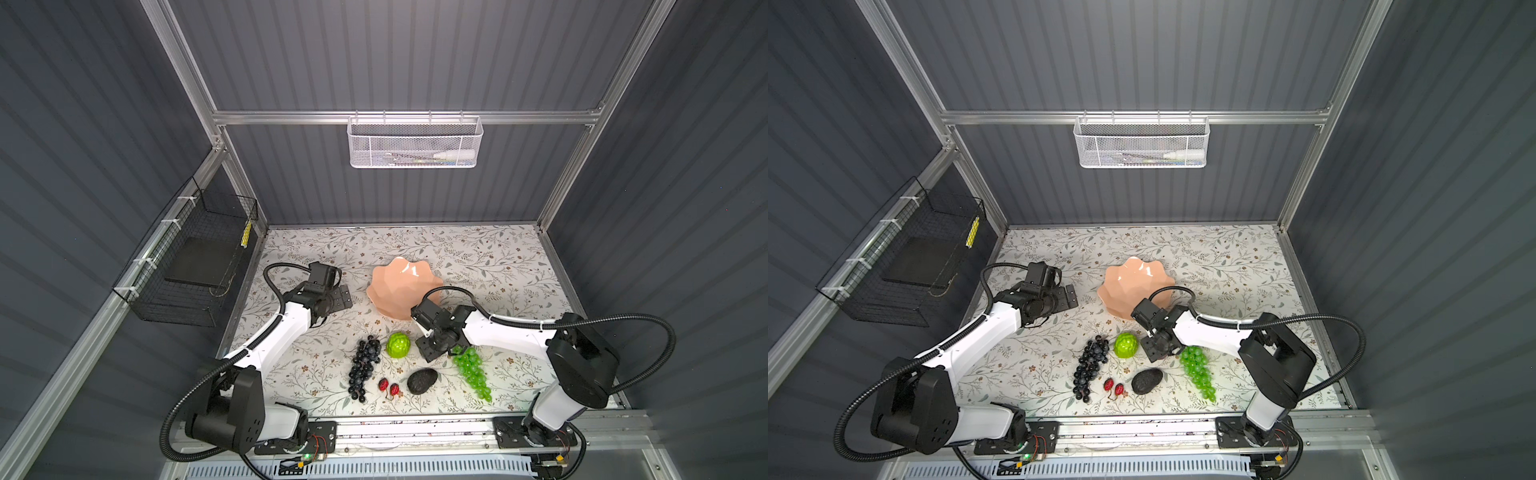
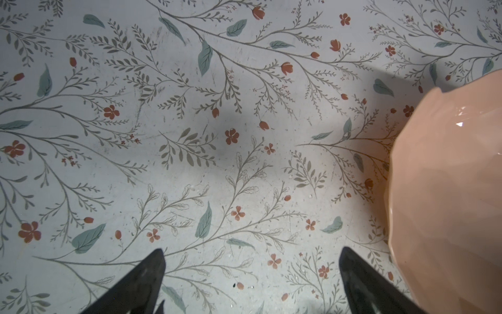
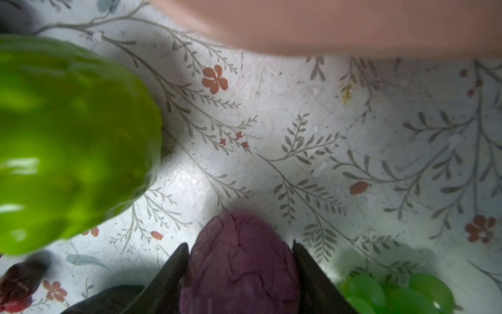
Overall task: Place and organize the fake fruits in the fruit bowl
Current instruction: 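Lower the right gripper onto the purple fruit and close on it, then carry the purple fruit into the pink bowl and release it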
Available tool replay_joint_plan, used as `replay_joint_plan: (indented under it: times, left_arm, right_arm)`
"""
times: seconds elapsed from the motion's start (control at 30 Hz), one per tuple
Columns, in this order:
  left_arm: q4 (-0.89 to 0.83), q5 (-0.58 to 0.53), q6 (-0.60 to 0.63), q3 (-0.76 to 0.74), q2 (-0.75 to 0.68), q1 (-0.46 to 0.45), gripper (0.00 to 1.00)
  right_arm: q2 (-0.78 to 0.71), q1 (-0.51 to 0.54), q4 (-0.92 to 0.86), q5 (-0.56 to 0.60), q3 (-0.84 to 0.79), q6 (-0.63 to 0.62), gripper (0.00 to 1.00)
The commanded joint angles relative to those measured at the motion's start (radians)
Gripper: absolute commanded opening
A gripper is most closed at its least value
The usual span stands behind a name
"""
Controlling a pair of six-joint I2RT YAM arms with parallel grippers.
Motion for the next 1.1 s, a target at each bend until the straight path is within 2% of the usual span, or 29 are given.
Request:
replay_joint_plan:
  times: [0.0, 0.2, 0.37, 0.6, 0.77, 0.9, 1.07]
  left_arm:
    - [-0.024, -0.002, -0.012, 0.049, -0.014, 0.004, 1.00]
    - [-0.040, 0.003, 0.016, 0.086, -0.009, 0.004, 1.00]
    - [-0.068, 0.006, 0.035, 0.079, -0.032, 0.004, 1.00]
    - [-0.122, -0.025, 0.054, 0.059, -0.078, 0.004, 1.00]
    - [-0.124, -0.017, 0.030, 0.024, -0.098, 0.004, 1.00]
    - [-0.125, 0.002, 0.020, -0.002, -0.129, 0.004, 1.00]
    - [-0.115, 0.002, 0.005, -0.040, -0.167, 0.004, 1.00]
  right_arm:
    - [-0.063, -0.012, -0.035, -0.031, 0.009, 0.006, 0.52]
    - [-0.152, -0.083, -0.141, -0.084, 0.069, -0.018, 0.49]
    - [-0.166, -0.165, -0.180, -0.112, 0.198, -0.071, 0.47]
    - [-0.013, -0.242, -0.138, -0.122, 0.437, -0.123, 0.47]
    - [0.157, -0.256, -0.148, -0.100, 0.657, -0.177, 0.47]
    - [0.307, -0.279, -0.201, -0.128, 0.821, -0.193, 0.47]
    - [0.432, -0.286, -0.228, -0.110, 0.916, -0.220, 0.46]
